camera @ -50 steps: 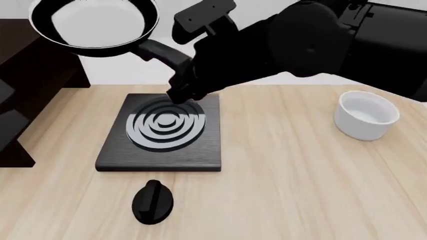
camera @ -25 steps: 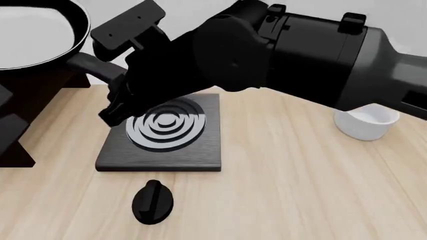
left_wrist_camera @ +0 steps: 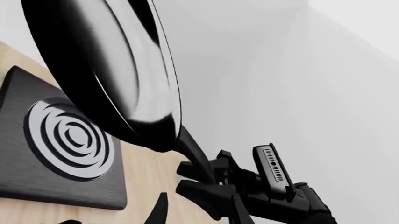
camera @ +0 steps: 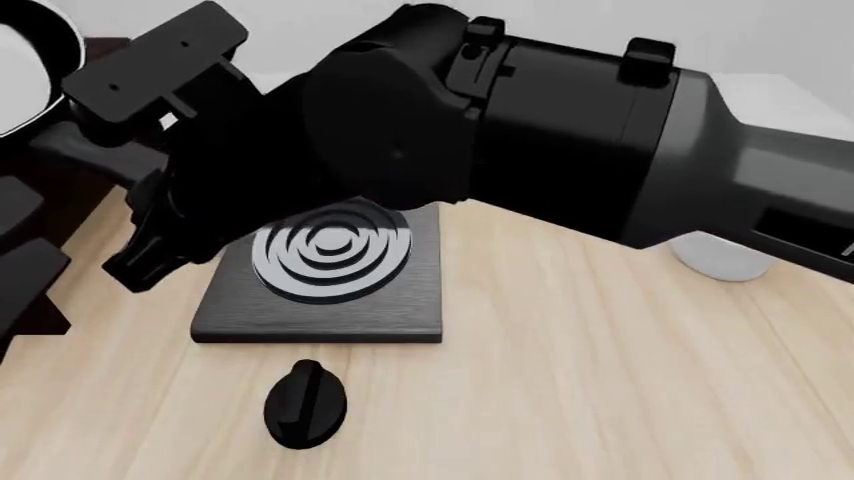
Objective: Put the frying pan on the cabinet shelf.
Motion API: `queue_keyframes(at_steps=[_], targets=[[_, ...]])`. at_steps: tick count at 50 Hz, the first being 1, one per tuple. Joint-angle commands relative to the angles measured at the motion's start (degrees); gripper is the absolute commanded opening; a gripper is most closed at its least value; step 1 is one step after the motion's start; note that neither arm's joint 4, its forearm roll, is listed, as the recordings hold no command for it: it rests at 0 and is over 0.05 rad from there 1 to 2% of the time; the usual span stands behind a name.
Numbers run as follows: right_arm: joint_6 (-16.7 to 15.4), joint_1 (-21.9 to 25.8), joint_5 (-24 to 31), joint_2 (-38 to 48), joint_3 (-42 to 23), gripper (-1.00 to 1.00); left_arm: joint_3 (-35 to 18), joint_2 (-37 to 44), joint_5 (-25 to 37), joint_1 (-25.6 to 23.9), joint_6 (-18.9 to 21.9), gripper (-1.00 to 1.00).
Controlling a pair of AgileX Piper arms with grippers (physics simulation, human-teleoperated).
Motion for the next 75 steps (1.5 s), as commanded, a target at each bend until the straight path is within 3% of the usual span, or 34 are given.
queue_keyframes(at_steps=[1,27,71,72,75], targets=[[0.4,1.0,-0.4,-1.7,-1.8,-1.0,0.5,0.1,-0.2,0.5,-0.2,1.0],[-1.0,2.5,-3.1,-4.6,5.3,-1.0,0.5,0.4,-0.3,1.1,-0.1,1.0],[-0.3,5.6,-7.9,-7.9,12.1,-1.0,3.7,0.9,-2.9,1.4,-1.1,1.0],[-0.3,5.6,-7.9,-7.9,12.1,-1.0,3.7,0.8,-2.8,1.4,-0.9,-1.0],[-0.3,5.8,-7.8,-8.0,11.9,-1.0,3.2,0.1,-2.3,0.8,-0.5,-1.0]])
